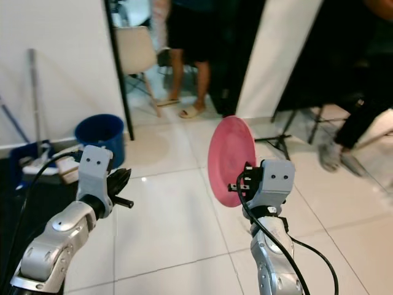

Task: Setting the table

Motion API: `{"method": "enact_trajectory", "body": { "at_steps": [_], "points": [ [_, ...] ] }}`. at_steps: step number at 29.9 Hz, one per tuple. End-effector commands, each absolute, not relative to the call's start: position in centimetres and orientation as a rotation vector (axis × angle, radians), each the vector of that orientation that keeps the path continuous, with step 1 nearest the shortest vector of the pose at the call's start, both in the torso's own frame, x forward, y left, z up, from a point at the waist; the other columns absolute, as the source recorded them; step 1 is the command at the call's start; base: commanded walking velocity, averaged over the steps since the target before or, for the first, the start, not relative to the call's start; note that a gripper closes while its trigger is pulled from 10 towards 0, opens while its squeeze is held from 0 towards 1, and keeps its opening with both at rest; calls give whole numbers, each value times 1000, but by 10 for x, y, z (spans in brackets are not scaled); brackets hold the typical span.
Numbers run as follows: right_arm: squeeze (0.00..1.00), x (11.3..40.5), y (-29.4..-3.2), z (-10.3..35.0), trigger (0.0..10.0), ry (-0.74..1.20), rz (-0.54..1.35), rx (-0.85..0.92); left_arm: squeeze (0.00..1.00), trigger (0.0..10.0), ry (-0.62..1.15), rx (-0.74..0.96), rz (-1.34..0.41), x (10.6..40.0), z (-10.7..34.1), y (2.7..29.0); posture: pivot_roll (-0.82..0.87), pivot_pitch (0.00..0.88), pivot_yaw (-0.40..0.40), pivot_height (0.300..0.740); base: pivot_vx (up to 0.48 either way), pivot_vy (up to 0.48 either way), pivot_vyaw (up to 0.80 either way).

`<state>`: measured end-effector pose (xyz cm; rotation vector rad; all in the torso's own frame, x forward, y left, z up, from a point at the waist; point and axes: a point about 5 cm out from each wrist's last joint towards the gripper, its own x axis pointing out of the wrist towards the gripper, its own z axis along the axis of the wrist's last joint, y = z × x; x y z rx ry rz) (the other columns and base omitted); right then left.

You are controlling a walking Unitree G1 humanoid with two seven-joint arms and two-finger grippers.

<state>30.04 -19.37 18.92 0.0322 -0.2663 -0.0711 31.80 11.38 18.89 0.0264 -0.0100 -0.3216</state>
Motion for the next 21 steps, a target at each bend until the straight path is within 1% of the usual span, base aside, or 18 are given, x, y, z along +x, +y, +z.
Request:
{"method": "enact_trajectory", "body": {
  "at_steps": [1, 21],
  "points": [
    [0, 299, -193, 188, 10000, -263, -69, 31, 0, 10000, 16, 15, -314, 317, 183, 117, 6, 130, 82, 740, 0, 0, -788],
    [0, 300, -192, 188, 10000, -262, -61, 29, 0, 10000, 6, 16, -301, 318, 183, 116, 6, 126, 76, 740, 0, 0, -788]
  ]
}}
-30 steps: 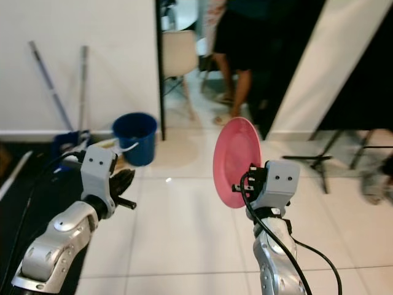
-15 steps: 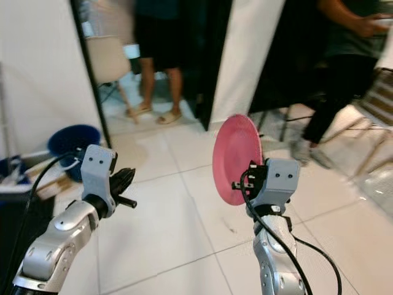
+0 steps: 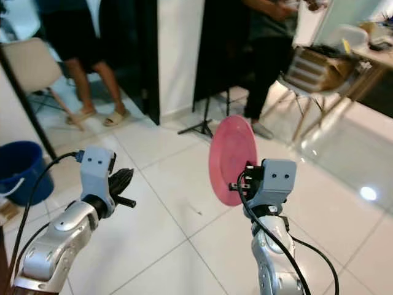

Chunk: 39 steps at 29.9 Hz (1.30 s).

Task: Setting the table

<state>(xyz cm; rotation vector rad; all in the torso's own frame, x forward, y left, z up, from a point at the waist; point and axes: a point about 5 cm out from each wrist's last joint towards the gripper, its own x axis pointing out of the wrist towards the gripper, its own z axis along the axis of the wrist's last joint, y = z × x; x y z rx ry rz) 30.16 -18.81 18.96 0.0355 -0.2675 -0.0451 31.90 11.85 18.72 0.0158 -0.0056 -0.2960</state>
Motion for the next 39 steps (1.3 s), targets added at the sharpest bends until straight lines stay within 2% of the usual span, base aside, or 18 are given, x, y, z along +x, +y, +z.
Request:
{"method": "enact_trajectory", "body": {
  "at_steps": [1, 9, 30, 39],
  "points": [
    [0, 300, -192, 188, 10000, -262, -61, 29, 0, 10000, 6, 16, -300, 318, 182, 116, 6, 126, 75, 740, 0, 0, -788],
    [0, 302, -191, 188, 10000, -263, -51, 29, 0, 10000, -15, 37, -291, 319, 183, 117, 6, 121, 73, 740, 0, 0, -788],
    [0, 302, -188, 187, 10000, -256, -29, 16, 0, 10000, -30, 29, -288, 319, 181, 116, 3, 112, 71, 740, 478, 0, 0],
    [0, 303, -189, 186, 10000, -247, -30, 19, 0, 10000, -29, 26, -287, 320, 181, 115, 1, 114, 70, 740, 480, 0, -721]
  ]
}}
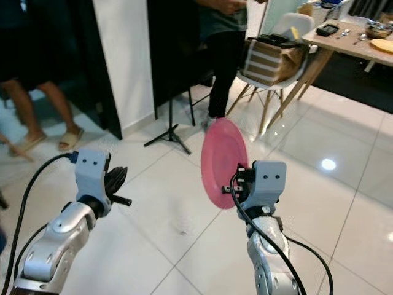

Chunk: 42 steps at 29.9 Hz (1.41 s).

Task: Setting the table

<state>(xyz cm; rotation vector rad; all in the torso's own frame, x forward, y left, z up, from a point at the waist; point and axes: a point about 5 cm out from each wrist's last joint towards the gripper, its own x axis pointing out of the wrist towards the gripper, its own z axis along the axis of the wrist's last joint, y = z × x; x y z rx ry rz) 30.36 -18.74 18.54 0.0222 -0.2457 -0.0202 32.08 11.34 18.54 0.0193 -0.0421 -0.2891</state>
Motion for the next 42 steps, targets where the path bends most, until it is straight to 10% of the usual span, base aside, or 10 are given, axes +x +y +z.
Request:
{"method": "enact_trajectory", "body": {
  "at_steps": [1, 42],
  "points": [
    [0, 302, -189, 186, 10000, -247, -31, 19, 0, 10000, -29, 25, -288, 320, 180, 115, 1, 114, 70, 740, 480, 0, -800],
    [0, 302, -193, 185, 10000, -240, -50, 8, 0, 10000, -32, 22, -296, 320, 180, 114, -1, 121, 71, 740, 480, 0, -663]
  ]
}}
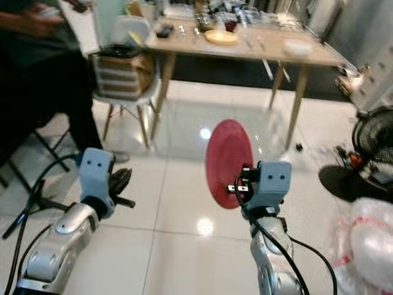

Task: Setting the table

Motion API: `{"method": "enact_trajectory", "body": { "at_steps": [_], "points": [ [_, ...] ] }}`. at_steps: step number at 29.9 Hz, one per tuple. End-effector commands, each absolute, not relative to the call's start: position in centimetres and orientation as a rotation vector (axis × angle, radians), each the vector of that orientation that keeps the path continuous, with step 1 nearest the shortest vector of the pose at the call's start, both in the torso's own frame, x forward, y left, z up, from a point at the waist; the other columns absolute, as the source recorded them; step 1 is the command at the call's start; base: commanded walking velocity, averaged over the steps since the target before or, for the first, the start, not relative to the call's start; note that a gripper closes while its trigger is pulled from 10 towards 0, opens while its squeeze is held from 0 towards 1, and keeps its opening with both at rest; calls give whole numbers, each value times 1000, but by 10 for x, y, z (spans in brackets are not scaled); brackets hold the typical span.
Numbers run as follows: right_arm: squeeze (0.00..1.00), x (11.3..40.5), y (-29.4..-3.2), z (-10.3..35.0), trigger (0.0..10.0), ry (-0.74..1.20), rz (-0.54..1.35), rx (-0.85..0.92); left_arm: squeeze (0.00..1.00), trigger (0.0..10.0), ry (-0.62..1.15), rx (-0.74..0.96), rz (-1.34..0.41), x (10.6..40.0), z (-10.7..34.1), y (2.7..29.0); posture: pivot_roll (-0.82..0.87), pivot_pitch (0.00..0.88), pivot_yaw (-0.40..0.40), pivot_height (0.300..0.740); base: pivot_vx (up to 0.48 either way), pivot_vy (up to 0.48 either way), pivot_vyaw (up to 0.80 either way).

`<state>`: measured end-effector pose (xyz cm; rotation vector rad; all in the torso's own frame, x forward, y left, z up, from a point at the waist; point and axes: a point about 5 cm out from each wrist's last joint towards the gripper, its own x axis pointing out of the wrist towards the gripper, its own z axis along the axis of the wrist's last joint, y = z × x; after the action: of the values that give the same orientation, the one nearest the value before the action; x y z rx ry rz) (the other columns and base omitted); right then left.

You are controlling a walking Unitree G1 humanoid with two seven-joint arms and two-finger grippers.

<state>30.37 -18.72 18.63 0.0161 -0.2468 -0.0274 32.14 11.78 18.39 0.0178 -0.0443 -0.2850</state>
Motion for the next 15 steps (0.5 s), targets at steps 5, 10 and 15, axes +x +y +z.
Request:
{"method": "enact_trajectory", "body": {
  "at_steps": [5, 10, 15],
  "points": [
    [0, 302, -194, 185, 10000, -241, -54, 8, 0, 10000, -32, 21, -296, 320, 180, 114, -1, 120, 71, 740, 480, 0, -800],
    [0, 302, -195, 185, 10000, -242, -60, 6, 0, 10000, -33, 22, -297, 320, 180, 113, -1, 119, 70, 740, 480, 0, -160],
    [0, 302, -195, 185, 10000, -242, -68, 2, 0, 10000, -33, 22, -299, 320, 180, 113, -1, 119, 70, 740, 480, 0, 0]
  ]
}}
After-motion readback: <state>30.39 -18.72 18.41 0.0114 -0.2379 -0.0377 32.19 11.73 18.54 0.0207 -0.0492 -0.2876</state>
